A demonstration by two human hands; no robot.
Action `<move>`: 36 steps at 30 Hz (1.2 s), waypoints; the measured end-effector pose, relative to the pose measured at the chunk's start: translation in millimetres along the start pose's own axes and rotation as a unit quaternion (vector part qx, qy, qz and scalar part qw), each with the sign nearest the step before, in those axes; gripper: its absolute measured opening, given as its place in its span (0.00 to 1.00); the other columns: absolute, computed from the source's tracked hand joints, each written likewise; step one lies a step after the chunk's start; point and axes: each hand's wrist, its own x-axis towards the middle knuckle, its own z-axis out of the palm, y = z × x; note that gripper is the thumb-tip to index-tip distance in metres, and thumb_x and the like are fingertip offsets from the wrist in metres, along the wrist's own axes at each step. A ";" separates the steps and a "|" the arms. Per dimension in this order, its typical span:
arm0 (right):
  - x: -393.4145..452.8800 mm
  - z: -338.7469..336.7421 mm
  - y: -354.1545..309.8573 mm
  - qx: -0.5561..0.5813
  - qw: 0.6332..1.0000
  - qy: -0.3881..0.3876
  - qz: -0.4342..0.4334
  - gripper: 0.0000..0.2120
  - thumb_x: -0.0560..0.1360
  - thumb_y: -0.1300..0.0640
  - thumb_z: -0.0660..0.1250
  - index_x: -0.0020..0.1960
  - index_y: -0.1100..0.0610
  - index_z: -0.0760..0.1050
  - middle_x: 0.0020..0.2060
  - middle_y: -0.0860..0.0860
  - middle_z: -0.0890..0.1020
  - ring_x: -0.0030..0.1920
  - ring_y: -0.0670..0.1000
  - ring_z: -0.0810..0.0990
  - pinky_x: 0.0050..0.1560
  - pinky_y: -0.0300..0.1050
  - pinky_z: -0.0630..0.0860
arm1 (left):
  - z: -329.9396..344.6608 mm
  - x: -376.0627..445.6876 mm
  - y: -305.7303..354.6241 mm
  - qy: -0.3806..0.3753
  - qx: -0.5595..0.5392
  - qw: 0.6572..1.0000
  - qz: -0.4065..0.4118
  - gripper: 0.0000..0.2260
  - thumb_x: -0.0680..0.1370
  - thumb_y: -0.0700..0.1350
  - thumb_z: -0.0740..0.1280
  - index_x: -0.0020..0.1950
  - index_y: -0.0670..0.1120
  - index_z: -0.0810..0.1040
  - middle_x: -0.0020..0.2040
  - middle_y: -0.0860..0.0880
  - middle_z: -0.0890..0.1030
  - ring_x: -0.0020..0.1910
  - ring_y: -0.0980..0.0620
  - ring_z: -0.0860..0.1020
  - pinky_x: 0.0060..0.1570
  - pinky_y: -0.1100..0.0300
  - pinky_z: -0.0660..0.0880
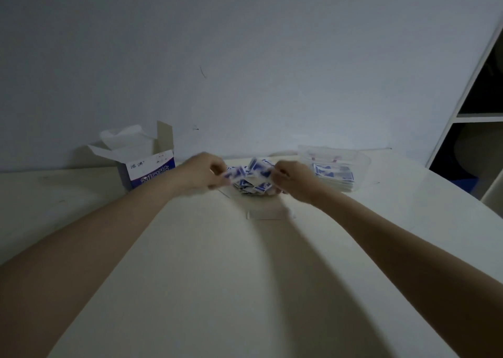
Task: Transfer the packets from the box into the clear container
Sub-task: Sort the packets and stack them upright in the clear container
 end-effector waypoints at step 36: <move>-28.5 -16.4 23.0 0.169 0.982 -0.028 0.084 0.13 0.78 0.59 0.61 0.35 0.58 0.72 0.30 0.53 0.75 0.29 0.49 0.70 0.28 0.34 0.65 | 56.7 -10.2 44.3 -0.138 0.174 0.975 -0.004 0.02 0.71 0.40 0.70 0.39 0.44 0.80 0.34 0.49 0.77 0.34 0.55 0.73 0.39 0.62 0.68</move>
